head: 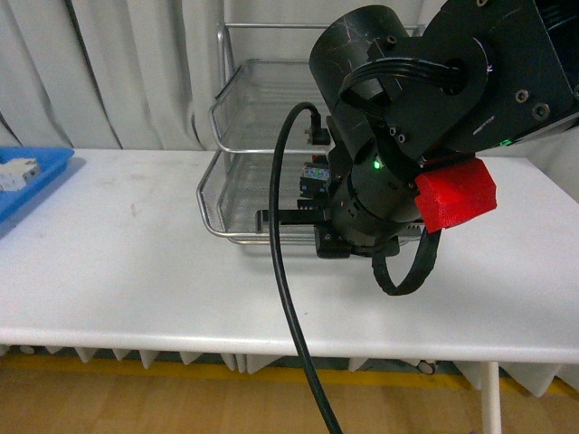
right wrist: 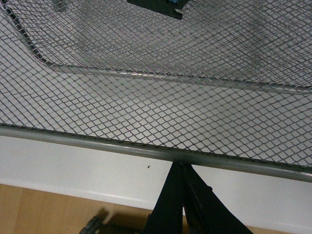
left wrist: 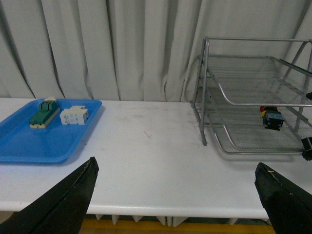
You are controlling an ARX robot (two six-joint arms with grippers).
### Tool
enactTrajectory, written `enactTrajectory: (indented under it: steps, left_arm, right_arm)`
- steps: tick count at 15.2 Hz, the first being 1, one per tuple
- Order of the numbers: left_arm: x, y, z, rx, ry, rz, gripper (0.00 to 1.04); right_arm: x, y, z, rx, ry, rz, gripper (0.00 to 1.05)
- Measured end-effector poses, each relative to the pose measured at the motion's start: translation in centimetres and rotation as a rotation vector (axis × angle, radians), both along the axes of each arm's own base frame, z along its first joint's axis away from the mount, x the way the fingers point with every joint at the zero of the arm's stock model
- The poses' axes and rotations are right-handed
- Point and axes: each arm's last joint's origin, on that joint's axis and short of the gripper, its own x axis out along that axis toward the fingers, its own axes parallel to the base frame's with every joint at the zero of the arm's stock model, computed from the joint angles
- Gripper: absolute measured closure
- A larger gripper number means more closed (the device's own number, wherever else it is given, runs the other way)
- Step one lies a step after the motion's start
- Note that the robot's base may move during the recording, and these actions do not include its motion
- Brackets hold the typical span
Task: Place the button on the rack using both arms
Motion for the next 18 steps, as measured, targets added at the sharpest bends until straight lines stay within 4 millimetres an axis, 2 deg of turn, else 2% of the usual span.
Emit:
enactTrajectory:
  steps: [3,5,9,18]
  left_arm:
    - [0.0,0.0,0.0,0.000,0.000,0.000,0.07]
    - [0.0,0.0,0.0,0.000,0.000,0.000,0.07]
    - [0.0,0.0,0.0,0.000,0.000,0.000,0.07]
    - [0.0,0.0,0.0,0.000,0.000,0.000,0.07]
  right_arm:
    - [1.5,-0.9,-0.5,-0.006,0.006,-0.024,1.03]
    - [2.7,-2.2,-0.7,-0.014,0.008,-0.054,1.03]
    - [4.9,-3.9,0.4,0.022,-0.043,-0.090,1.03]
    - [6.7,-5.4,-0.1,0.067,-0.090,-0.116,1.03]
